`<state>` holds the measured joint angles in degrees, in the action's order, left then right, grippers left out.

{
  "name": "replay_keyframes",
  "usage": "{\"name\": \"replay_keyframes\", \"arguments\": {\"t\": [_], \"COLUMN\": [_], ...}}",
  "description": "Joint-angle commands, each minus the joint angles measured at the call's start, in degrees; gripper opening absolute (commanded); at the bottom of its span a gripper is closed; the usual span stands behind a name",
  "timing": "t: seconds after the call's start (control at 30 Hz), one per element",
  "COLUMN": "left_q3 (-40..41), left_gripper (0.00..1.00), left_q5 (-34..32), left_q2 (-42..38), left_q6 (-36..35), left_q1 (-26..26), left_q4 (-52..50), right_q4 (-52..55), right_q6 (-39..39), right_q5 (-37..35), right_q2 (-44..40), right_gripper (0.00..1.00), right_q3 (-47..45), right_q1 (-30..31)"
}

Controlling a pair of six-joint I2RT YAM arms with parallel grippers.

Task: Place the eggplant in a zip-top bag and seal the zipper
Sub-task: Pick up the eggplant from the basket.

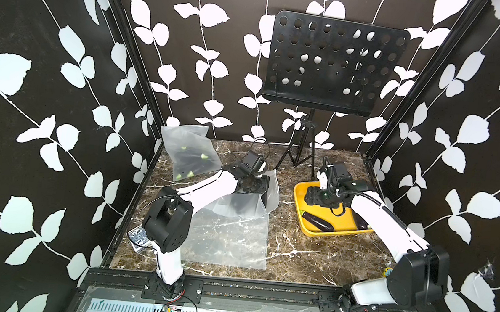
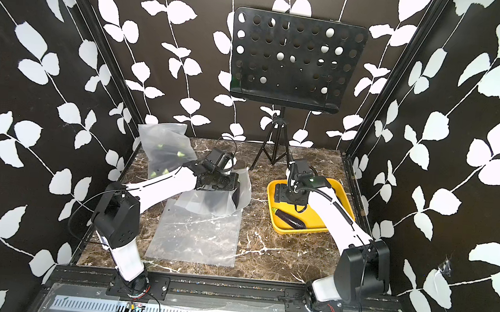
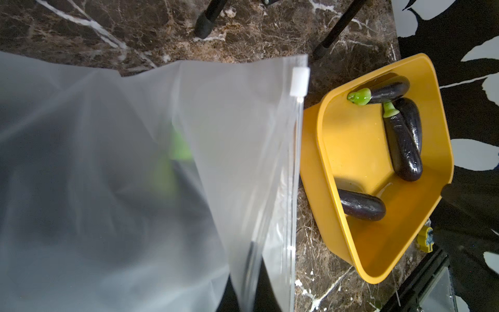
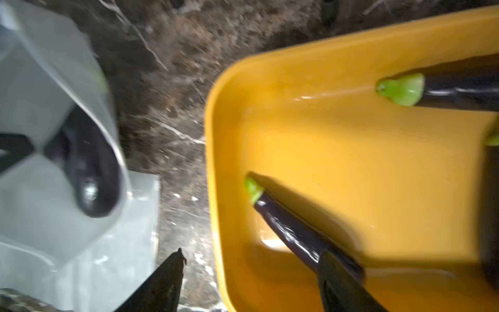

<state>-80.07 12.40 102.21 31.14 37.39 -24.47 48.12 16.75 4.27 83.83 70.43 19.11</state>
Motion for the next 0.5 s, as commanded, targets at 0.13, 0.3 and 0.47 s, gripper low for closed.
{"name": "replay_keyframes", "arguments": {"t": [0.13,0.3,0.47], "left_q3": [3.6,4.3,5.5], "left_gripper": [0.00,0.00,0.00], "left_q5": [0.7,1.1,1.7], "left_q2": [-2.4,-3.3,-3.8], "left_q6": [-0.4,-1.3,-0.6], "left_q1": [-1.4,-2.3,-3.2], "left_q4": [3.3,3.2,4.7], "right_q4": [16.8,11.5,7.5], "right_q6": [-11.5,-13.6,-14.1], "right_q5": [-11.5,-9.7,-12.9], "right_q2": [2.6,4.4,7.4], "right_gripper": [0.79,0.99,0.99], "right_q3": [-0.6,-3.4,-3.7], "right_q1": [0.3,0.5,0.6]}}
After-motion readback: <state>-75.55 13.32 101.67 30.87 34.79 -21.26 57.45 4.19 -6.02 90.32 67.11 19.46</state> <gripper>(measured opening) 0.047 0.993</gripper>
